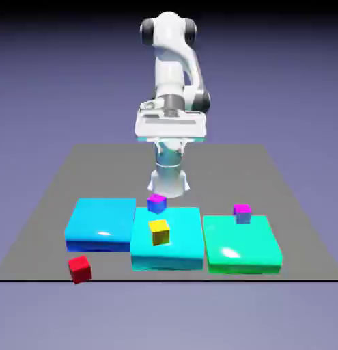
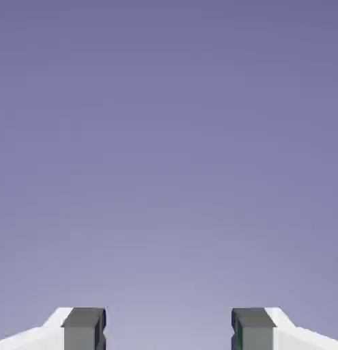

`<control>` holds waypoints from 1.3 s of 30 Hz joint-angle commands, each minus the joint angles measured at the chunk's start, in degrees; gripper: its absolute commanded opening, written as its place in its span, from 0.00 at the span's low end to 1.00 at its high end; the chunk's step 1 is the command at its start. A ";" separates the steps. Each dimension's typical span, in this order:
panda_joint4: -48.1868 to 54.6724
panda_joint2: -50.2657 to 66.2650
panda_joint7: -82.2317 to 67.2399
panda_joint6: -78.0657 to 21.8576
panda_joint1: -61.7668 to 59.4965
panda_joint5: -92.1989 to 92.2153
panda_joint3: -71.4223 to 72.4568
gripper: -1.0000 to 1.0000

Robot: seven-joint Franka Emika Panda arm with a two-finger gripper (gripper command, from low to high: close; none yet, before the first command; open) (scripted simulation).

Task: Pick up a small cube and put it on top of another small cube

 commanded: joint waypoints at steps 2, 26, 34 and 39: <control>2.54 4.16 4.43 -0.97 -2.52 -2.26 0.50 0.50; 33.06 53.99 57.61 -12.66 -32.81 -29.31 6.54 0.50; 39.52 66.55 63.51 -7.31 -30.47 -34.33 1.63 0.50; 36.43 60.33 61.28 -10.72 -32.54 -32.01 4.65 0.00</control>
